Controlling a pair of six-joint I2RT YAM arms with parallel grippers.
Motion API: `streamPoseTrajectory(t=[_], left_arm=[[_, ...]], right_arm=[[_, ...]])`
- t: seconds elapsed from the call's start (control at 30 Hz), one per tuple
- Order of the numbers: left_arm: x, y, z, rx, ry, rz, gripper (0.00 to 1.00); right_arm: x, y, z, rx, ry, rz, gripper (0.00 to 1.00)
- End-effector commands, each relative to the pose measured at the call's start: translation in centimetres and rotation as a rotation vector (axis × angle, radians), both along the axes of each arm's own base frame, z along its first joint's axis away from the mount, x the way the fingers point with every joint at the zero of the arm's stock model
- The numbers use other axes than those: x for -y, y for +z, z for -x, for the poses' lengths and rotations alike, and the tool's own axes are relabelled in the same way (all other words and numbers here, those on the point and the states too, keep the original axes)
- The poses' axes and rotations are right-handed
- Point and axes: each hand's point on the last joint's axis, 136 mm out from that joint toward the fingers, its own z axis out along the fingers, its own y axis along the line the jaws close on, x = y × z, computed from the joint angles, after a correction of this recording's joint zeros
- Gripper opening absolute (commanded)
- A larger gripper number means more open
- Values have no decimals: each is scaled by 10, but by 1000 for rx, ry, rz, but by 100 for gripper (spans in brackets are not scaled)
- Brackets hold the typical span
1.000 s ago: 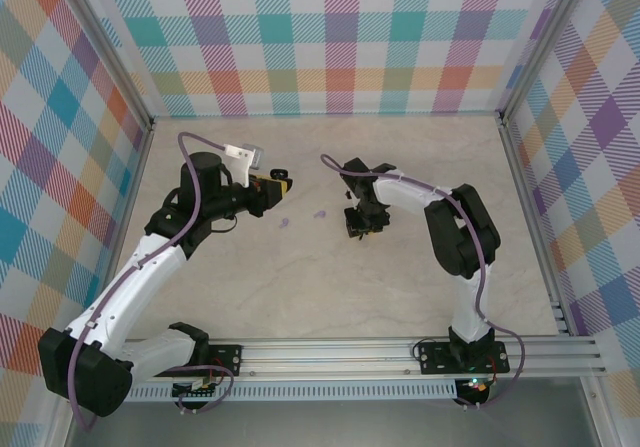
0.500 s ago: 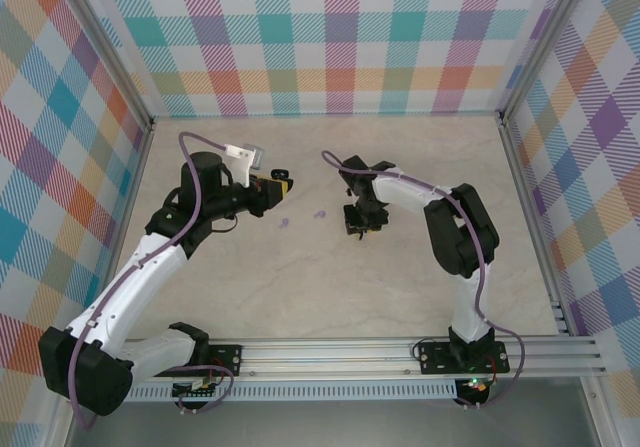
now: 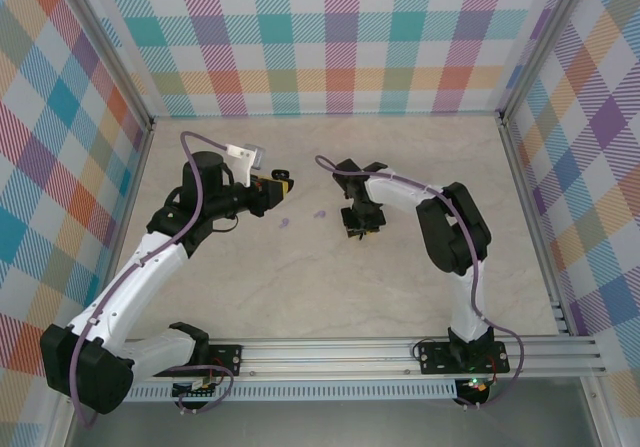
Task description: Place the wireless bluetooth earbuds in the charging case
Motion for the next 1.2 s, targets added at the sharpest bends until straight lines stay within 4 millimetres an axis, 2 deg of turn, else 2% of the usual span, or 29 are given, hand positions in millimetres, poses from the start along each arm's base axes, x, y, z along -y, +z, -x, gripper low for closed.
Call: streamPoseTrajectory(t=[0.0,0.2,0.67,0.93,1.17], left_arm=[[5,22,-2,47,-17,43,9],[4,22,-1,45,-18,44,9],[6,22,0,44,-21,45,9],[9,13,-1,26,-23,52,9],[21,-7,-4,-20,-36,68,9]], right_arm=[[10,-17,8,-45,-9,84,32],[6,-22,3,-40,-40,81,32],[9,-32,2,-50,-77,91,22],[11,-10,-3,67,-69,38,17],[12,18,-5,194,-51,-41,16]])
